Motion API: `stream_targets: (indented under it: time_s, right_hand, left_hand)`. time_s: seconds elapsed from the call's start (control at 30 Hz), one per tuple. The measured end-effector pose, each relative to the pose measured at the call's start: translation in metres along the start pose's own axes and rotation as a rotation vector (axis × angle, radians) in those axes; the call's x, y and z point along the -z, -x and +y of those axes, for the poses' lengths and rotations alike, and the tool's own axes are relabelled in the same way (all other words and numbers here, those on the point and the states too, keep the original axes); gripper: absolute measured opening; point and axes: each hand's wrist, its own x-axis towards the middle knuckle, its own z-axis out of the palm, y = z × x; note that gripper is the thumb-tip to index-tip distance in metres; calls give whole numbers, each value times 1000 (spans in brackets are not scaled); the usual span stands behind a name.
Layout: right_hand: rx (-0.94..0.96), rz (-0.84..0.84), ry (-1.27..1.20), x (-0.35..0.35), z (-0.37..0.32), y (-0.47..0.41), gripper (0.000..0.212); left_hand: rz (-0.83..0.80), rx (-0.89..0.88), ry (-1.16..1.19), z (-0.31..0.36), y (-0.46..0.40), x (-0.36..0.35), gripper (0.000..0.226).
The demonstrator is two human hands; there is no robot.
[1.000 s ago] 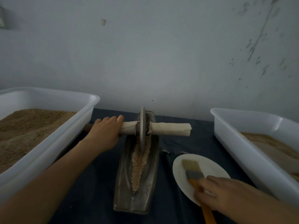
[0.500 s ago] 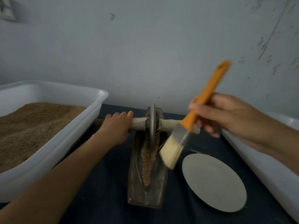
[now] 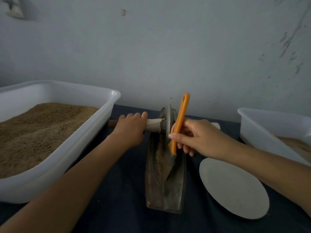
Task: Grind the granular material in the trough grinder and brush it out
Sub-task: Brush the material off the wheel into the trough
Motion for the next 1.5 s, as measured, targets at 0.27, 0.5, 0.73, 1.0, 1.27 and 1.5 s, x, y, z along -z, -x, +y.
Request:
stream_targets:
  time_s: [0.27,0.5,0.73,1.0,1.27,1.5]
  right_hand:
    - [-8,1,-260,15,-4,16,32]
    - [1,12,-17,2,2,13,12]
    - [28,32,-148,3,-3,23,20]
    - [75,255,-417,38,-3,33,31]
    - [85,495,-424,98,14,-17,5]
    - [43,385,-6,62,54,-72,8]
  left_hand:
    - [1,-4,1,0,1,1,34]
    - [8,-9,-4,0,1,0,35]
    - [12,-19,12,-2,-1,-2,35]
    - [22,-69,80,-9,3,-4,37]
    - [337,-146,100,1,45,-3,54]
    - [419,-148,69,-9,67,-30,69]
